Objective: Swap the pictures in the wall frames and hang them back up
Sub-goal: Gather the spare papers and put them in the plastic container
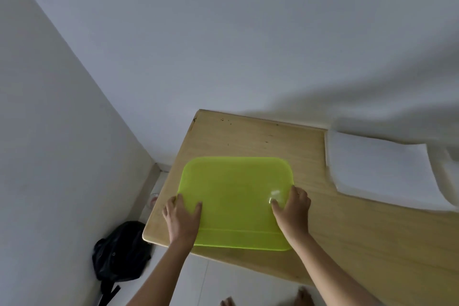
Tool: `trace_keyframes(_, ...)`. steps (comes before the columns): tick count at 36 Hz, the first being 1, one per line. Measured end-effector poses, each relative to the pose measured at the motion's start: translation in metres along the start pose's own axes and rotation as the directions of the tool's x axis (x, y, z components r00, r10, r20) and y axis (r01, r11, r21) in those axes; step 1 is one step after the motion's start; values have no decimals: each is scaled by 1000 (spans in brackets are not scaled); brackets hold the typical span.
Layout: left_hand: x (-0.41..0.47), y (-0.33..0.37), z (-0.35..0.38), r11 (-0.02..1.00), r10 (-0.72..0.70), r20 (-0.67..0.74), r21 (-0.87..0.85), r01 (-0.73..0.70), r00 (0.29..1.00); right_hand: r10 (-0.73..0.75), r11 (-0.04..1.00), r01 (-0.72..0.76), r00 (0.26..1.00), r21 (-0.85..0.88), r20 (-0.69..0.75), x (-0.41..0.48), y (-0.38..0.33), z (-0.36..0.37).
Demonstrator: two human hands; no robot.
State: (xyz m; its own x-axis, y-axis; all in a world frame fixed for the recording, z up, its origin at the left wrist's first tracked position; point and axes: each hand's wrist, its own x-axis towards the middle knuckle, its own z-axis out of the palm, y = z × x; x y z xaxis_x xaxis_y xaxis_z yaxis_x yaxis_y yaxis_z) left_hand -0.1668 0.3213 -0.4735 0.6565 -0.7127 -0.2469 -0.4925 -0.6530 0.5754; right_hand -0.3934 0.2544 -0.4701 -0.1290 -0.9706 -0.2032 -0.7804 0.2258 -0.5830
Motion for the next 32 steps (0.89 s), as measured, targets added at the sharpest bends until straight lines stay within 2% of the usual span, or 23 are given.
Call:
trace_keyframes(6,-1,76,9,992,96,-65,-78,-101,993,-33,996,45,988,79,-150,29,11,-60)
trace_keyframes(12,-24,176,58,955,238,-63,-165,-245,969,4,991,32,963,127,-271,75,60,-150)
trace_keyframes(17,-55,242,124,933,319,33,-186,-308,947,75,990,-34,951,140,-300,112,126,-210)
trace_keyframes(21,-80,276,170,938,326,81,-150,-312,942,112,989,-77,949,129,-294,136,175,-242)
trace_keyframes(32,-101,309,226,951,309,109,-63,-304,945,97,991,-72,969,113,-226,185,237,-270)
